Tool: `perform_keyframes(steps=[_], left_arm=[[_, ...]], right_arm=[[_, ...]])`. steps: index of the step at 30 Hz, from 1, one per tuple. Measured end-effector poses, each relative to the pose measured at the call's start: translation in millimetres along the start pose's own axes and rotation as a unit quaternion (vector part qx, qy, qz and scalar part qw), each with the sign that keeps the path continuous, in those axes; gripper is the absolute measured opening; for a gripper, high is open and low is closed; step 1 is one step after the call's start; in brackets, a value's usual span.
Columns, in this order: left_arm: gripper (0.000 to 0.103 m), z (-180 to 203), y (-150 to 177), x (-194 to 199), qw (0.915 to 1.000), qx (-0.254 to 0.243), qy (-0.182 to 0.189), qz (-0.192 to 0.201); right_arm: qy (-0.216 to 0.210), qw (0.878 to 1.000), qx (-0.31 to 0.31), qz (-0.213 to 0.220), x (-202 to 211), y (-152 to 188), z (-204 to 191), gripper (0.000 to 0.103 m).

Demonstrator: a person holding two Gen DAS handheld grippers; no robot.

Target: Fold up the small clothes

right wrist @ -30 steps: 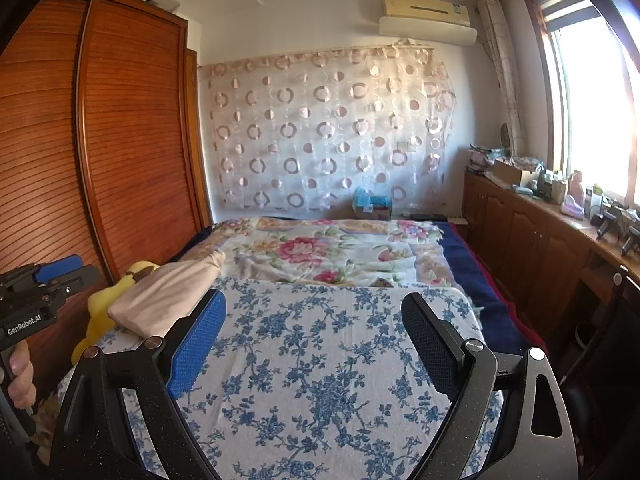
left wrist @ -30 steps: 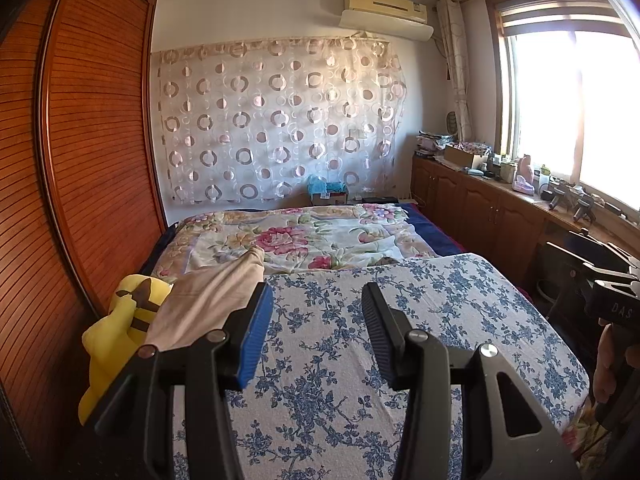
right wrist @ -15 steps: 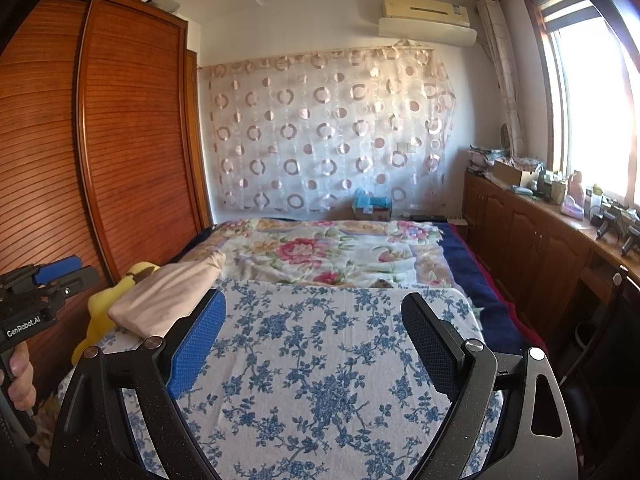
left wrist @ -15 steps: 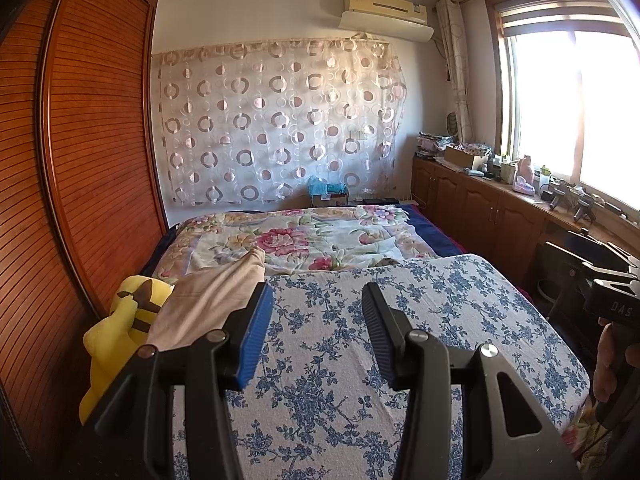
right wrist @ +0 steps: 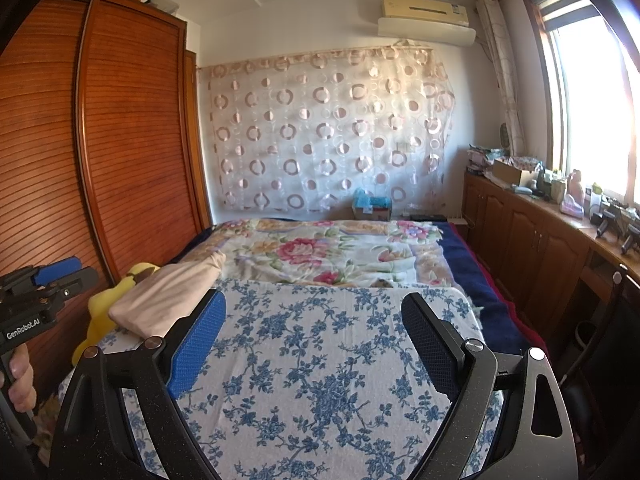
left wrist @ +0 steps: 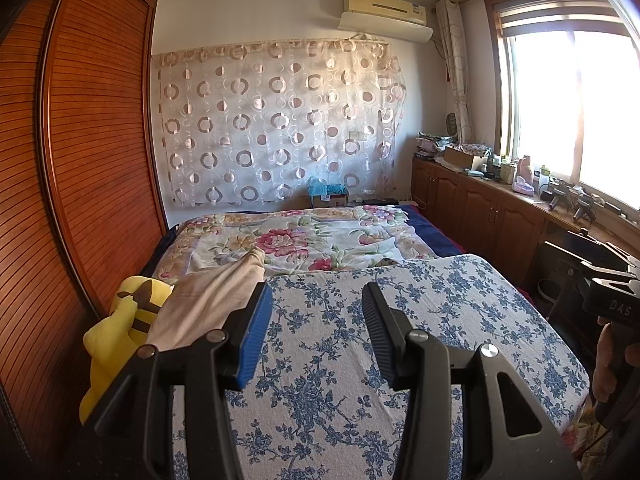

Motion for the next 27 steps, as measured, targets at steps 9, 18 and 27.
perform_keyframes(steps=[9, 18, 27], left_arm=[[0.046, 0.3, 0.6, 0.1, 1.0, 0.0, -0.001, 0.0], [0.046, 0.5, 1.3, 1.0, 1.0, -0.001, -0.001, 0.0], [0.046, 0.7, 1.8, 1.0, 1.0, -0.001, 0.0, 0.0]], right_arm=[[-0.001, 1.0, 0.001, 0.0, 0.7, 0.1, 1.0, 0.091], [-0.001, 1.0, 0.001, 0.0, 0.7, 0.2, 1.4, 0.091], [-0.001, 1.0, 0.0, 0.0, 0.3, -0.2, 1.8, 0.091]])
Point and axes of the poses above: each gripper's, at about its wrist camera, not at the fingertips, and x roughly against the way its jaws point, z to its right, y to its underside, the point moved 7 cm from there along -x, roughly the way its jaws point, and after that the axes turned 3 degrees about -z, right-handed, at the moved point
